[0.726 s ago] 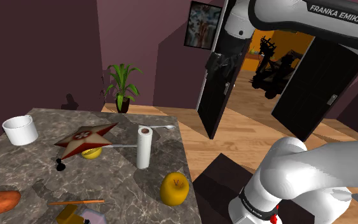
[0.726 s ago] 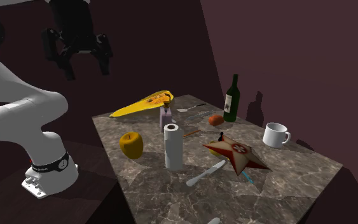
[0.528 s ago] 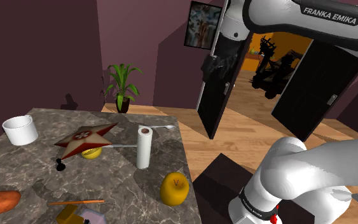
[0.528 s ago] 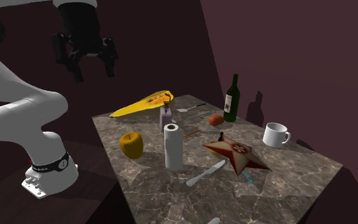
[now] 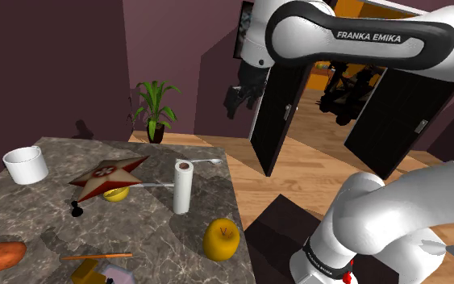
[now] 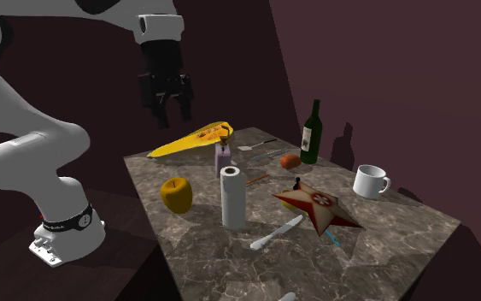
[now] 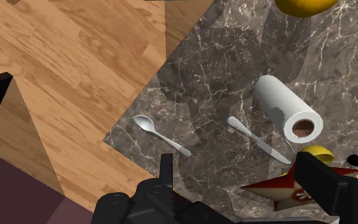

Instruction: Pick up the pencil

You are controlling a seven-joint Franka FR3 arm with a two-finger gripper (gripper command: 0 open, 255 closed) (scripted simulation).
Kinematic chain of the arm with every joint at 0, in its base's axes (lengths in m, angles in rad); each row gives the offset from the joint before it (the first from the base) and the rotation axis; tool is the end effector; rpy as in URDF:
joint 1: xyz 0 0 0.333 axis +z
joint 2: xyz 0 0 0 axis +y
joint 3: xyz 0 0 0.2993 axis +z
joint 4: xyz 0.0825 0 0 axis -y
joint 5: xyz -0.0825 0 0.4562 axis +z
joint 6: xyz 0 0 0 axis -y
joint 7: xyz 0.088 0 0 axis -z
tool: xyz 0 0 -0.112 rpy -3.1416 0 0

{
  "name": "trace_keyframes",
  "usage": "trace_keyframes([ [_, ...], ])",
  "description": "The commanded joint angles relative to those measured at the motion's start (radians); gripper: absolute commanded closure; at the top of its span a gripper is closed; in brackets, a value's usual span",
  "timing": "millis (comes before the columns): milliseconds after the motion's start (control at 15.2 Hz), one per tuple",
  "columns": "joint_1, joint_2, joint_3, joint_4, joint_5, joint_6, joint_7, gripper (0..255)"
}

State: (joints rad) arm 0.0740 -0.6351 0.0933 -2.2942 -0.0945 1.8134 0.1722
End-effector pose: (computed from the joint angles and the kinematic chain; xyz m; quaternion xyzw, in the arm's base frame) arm 0.4495 0.0723 0.5672 0.9944 -0.0015 0.0866 0.0610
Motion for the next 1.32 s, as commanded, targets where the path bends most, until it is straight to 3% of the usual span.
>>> trace_keyframes([
  [0, 0.017, 0.052, 0.024, -0.007, 0.001, 0.053, 0.002, 0],
  [660, 0.085, 0.311, 0.144, 0.034, -0.031, 0.233, 0.017, 0],
  [1254, 0.14, 0.572, 0.247, 0.125, -0.13, 0.35, 0.063, 0],
])
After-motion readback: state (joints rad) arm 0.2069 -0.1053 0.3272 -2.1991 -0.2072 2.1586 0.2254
